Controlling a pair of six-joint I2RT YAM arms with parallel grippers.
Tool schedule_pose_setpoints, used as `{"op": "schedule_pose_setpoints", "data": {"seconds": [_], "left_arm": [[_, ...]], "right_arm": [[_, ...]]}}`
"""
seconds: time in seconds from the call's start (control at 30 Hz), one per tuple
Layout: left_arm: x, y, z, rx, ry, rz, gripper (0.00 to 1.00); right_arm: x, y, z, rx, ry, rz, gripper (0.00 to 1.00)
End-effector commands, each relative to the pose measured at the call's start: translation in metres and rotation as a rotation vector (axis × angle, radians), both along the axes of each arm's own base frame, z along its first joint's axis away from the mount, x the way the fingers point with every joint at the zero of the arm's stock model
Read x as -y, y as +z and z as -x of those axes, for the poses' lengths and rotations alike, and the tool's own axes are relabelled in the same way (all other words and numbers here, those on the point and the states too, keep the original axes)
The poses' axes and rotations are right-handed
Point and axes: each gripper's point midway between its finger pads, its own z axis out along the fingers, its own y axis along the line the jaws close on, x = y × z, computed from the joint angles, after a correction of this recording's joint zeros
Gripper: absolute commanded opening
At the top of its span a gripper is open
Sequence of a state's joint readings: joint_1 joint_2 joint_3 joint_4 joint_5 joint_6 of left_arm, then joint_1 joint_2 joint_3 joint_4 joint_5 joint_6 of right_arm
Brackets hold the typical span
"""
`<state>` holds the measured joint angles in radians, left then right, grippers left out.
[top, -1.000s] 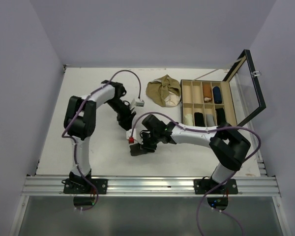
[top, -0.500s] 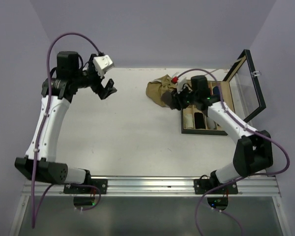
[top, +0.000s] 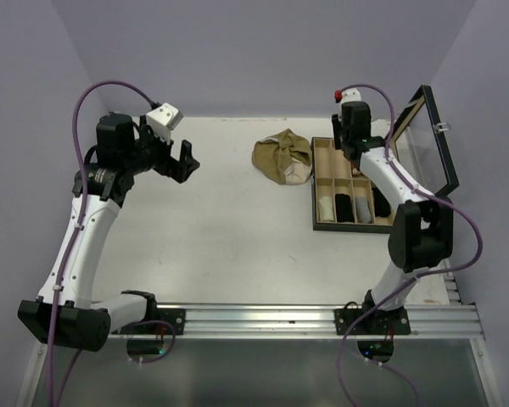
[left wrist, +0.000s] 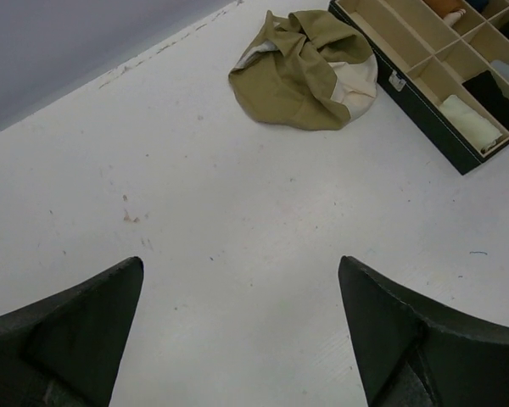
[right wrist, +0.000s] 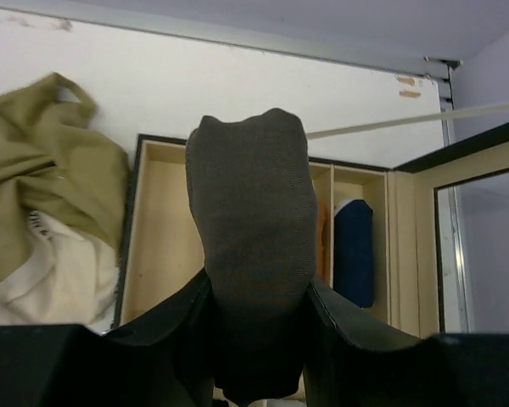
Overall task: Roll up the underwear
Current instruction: Place the rolled underwear into the container
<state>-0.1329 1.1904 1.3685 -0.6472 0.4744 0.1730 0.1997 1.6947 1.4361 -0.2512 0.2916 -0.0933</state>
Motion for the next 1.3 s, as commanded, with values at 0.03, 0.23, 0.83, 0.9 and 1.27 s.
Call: {"op": "schedule_pose_setpoints", "data": {"seconds": [0.03, 0.23, 0.83, 0.9, 1.27], "left_arm": [[-0.008, 0.008, -0.006, 0.038, 0.076, 0.023, 1.00], [-0.012, 0.000, -0.008, 0.028, 0.096, 0.002, 1.00], [-0.011, -0.026, -0.009, -0.035, 0.096, -0.002, 1.00], [-0.011, -0.028, -0.008, -0.045, 0.094, -0.001, 1.00], [-0.013, -0.034, -0.009, -0.067, 0.099, -0.014, 1.00]], "right_arm": [[0.030, -0.011, -0.021, 0.030, -0.187, 0.093, 0.00], [0.032, -0.050, -0.035, -0.032, -0.210, 0.134, 0.00], [0.018, -0.111, -0.041, -0.151, -0.191, 0.134, 0.00], [0.013, -0.115, -0.040, -0.157, -0.181, 0.136, 0.00], [0.001, -0.140, -0.037, -0.223, -0.156, 0.096, 0.00]]}}
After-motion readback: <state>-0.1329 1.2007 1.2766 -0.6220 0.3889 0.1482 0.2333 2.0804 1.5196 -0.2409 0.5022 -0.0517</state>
